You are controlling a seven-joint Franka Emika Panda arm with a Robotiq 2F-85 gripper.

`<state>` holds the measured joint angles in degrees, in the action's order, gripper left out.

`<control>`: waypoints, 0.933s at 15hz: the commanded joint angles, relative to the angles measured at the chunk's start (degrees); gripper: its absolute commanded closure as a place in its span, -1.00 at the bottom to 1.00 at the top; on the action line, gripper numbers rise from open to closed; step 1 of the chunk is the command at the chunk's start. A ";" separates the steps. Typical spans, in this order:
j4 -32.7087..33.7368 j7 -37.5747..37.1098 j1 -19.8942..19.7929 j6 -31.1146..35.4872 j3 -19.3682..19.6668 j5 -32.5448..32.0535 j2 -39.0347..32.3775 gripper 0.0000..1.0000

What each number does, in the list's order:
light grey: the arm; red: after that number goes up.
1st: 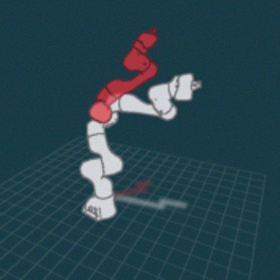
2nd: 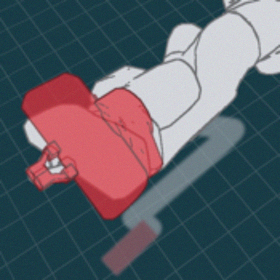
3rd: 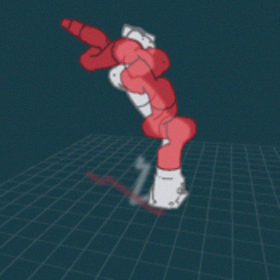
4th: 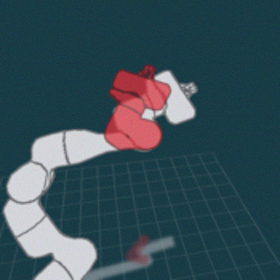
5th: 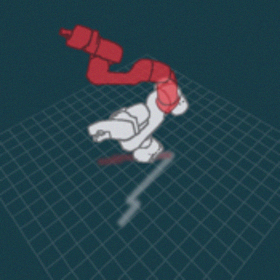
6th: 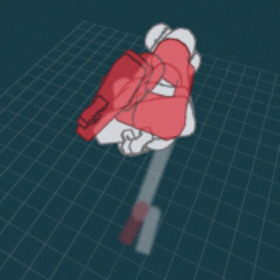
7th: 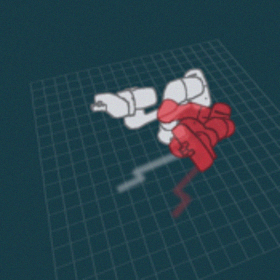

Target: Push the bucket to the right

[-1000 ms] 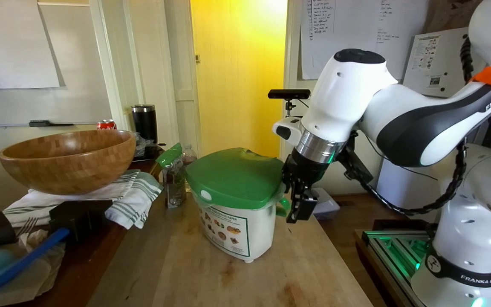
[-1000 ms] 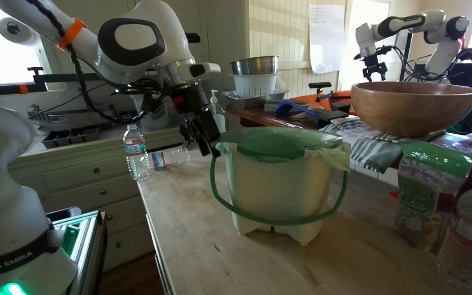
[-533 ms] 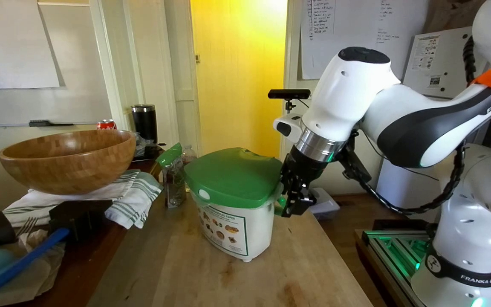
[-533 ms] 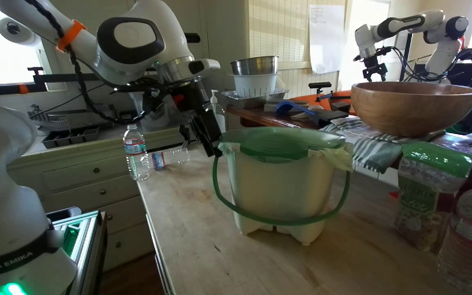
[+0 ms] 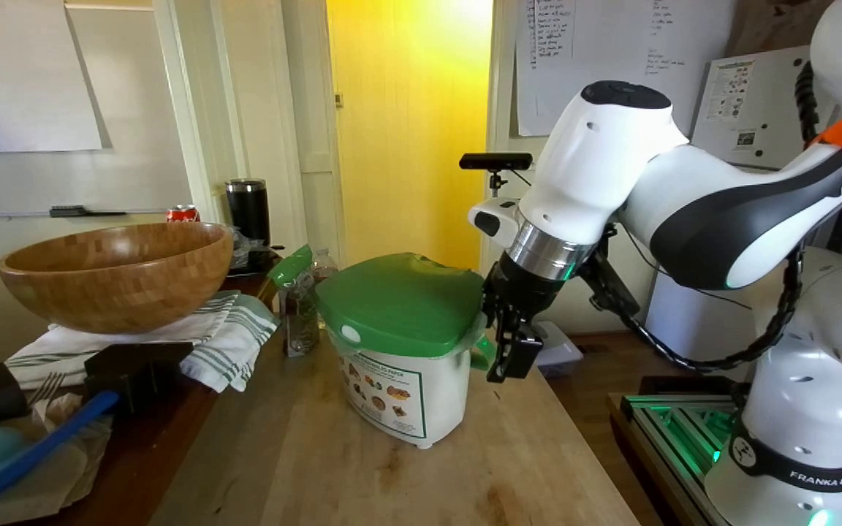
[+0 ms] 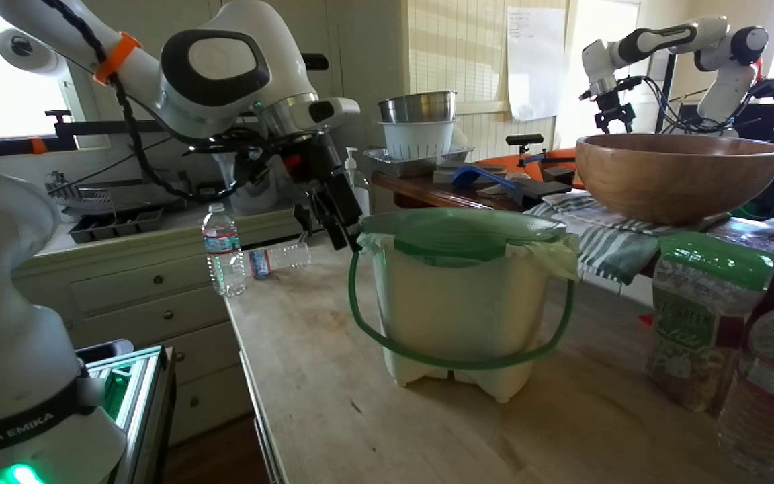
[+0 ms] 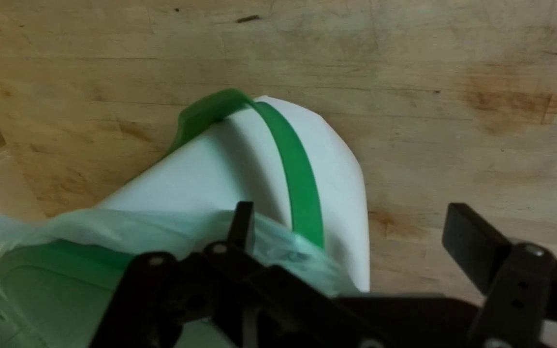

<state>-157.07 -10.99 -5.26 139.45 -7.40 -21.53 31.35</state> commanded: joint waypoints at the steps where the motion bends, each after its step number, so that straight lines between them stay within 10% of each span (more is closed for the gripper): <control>1: -0.27 1.35 2.69 -2.29 0.45 3.82 2.30 -0.98; 8: -0.51 -0.88 2.90 -15.79 -0.46 6.05 5.15 -1.00; 14: -0.45 -1.45 -0.21 -10.26 -0.02 -0.13 3.36 -1.00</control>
<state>-157.08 -11.43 -3.77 126.40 -7.61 -18.92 35.64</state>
